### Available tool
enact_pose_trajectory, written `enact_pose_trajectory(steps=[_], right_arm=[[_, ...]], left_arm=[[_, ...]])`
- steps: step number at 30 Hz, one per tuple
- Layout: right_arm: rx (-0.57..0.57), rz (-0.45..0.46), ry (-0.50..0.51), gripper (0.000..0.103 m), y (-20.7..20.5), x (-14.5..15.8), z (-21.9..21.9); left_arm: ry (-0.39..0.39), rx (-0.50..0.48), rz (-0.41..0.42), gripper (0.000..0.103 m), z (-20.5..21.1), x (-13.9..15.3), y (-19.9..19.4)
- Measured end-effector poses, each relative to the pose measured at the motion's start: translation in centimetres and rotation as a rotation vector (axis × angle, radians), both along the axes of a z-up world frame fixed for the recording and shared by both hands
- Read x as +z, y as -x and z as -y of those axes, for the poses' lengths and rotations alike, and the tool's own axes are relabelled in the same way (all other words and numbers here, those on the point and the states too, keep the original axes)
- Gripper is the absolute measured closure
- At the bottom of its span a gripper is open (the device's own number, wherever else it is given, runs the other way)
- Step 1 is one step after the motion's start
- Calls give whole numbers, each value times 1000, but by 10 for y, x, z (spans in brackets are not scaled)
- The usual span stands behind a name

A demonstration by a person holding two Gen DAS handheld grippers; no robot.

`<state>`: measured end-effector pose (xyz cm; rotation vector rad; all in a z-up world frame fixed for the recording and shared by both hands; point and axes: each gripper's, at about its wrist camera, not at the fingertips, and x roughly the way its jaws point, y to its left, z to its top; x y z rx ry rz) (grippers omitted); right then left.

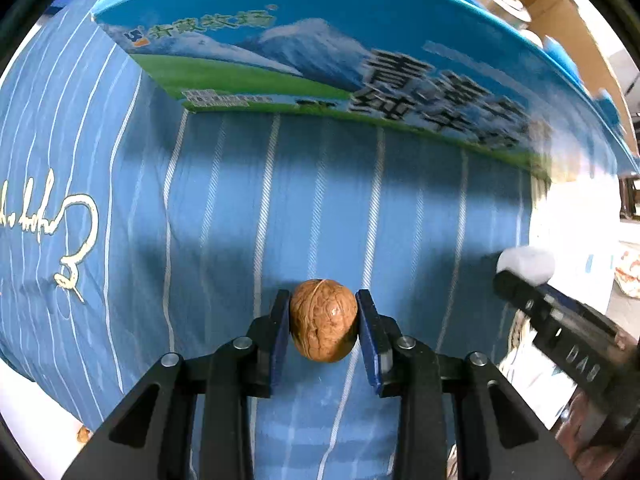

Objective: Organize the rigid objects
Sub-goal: 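Grasp the walnut with left tool while right tool grasps white cylinder, then lower walnut and white cylinder into the box and open both tools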

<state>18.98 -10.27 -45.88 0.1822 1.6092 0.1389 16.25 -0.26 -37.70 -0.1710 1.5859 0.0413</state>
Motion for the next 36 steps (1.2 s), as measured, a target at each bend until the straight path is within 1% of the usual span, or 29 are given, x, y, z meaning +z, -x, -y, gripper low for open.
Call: enact_pose_trajectory(steps=[6, 10, 14, 18, 24, 25, 27, 31, 36], right_arm=[[33, -30, -7, 54, 39, 9, 3], [37, -39, -29, 54, 63, 15, 1], [46, -16, -52, 54, 80, 33, 6], [55, 27, -78, 54, 85, 65, 18], [48, 120, -127, 55, 82, 124, 27], [49, 132, -133, 55, 81, 132, 23], [49, 165, -149, 55, 74, 152, 25], [48, 223, -170, 55, 56, 182, 22], [49, 269, -193, 55, 29, 204, 13]], left_arm=[[-3, -54, 9, 74, 25, 4, 26], [9, -86, 21, 74, 38, 16, 45], [25, -121, 60, 74, 51, 45, 60], [45, -132, 120, 74, 52, 81, 63], [65, -116, 240, 74, 32, 148, 43], [66, -117, 264, 74, 31, 160, 40], [66, -115, 297, 74, 31, 175, 32], [66, -109, 351, 74, 20, 197, 7], [64, -100, 395, 74, 10, 207, -27]])
